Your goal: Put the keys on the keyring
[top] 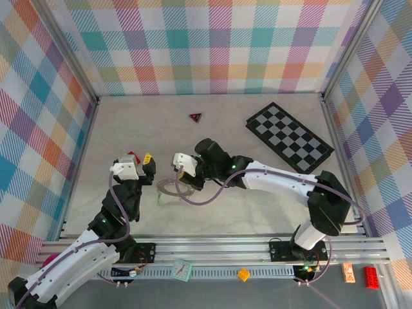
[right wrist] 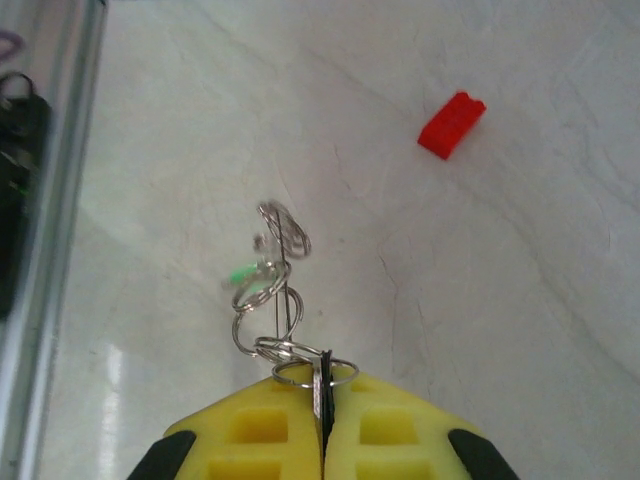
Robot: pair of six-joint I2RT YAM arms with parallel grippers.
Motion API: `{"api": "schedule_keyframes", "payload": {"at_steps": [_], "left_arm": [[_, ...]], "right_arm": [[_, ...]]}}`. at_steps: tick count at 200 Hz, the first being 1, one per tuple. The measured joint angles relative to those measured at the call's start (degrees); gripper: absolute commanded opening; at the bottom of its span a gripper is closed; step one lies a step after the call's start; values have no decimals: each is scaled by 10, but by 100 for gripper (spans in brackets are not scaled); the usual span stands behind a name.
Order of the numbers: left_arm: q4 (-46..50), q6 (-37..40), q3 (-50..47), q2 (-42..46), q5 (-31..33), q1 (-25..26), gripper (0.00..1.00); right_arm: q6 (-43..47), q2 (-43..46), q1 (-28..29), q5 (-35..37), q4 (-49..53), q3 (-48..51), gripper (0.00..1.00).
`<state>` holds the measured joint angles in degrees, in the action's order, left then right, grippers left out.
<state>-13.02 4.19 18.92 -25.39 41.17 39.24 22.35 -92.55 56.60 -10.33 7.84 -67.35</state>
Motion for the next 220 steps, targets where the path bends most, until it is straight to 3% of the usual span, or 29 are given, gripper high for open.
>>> {"api": "schedule_keyframes", "payload": {"at_steps": [64, 151, 186, 207, 220], "left_arm": [[22, -27, 0, -50, -8, -27, 76], [25, -58, 5, -128, -67, -72, 97], [25, -64, 5, -148, -68, -91, 100], [23, -66, 5, -163, -63, -97, 100], [21, -68, 5, -174, -55, -100, 100]], "right_arm": [[117, -17, -59, 96, 103, 14, 0], [205, -48, -105, 233, 199, 69, 3], [215, -70, -125, 288, 214, 74, 11], [221, -71, -136, 319, 215, 83, 31], [221, -70, -143, 334, 218, 93, 38]]}}
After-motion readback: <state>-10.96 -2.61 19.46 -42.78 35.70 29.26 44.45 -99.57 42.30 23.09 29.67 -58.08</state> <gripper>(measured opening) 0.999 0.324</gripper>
